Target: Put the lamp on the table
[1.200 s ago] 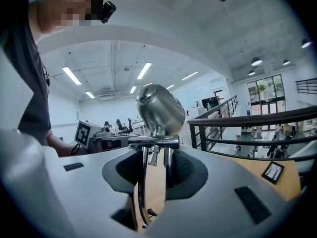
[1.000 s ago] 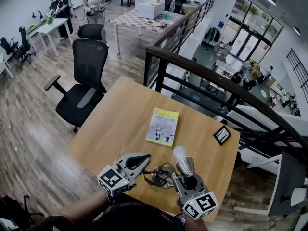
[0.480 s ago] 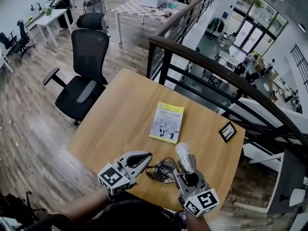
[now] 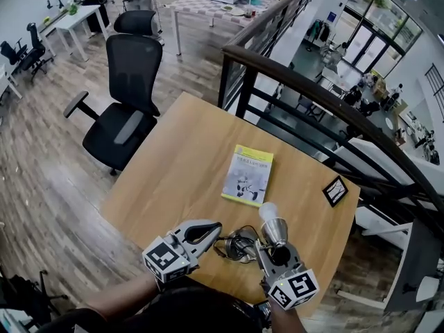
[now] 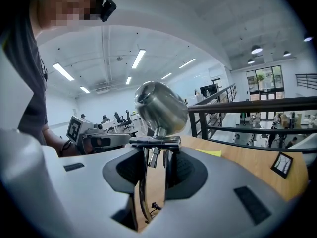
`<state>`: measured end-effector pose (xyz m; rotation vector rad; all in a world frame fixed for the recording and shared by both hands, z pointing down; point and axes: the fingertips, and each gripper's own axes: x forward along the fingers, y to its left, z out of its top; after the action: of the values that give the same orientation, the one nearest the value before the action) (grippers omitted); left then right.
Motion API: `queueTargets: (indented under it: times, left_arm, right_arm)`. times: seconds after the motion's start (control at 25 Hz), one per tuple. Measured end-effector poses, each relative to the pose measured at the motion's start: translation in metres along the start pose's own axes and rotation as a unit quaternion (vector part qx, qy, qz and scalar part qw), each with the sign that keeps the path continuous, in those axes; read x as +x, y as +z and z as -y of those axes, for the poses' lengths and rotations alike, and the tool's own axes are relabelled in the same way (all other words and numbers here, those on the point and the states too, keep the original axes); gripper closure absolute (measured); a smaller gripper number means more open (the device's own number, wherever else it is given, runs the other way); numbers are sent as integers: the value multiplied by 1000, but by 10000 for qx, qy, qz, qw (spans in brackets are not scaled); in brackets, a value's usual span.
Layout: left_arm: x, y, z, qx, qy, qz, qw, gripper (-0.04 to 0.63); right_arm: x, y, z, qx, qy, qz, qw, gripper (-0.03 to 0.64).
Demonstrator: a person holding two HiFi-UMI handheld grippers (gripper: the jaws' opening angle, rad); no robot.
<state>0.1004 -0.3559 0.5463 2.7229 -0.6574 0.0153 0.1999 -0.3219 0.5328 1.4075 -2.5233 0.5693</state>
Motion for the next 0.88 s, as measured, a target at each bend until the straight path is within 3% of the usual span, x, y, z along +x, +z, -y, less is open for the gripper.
queueTargets:
  times: [0.36, 0.88]
  left_arm:
    - [8, -1, -6, -241, 68, -98, 9996, 586]
    - [15, -12, -18, -205, 104, -140, 9996, 586]
  right_arm:
    - [17, 5, 5, -16, 134, 21, 9999, 512]
    - [43, 7, 4, -115, 464, 146, 9987, 511]
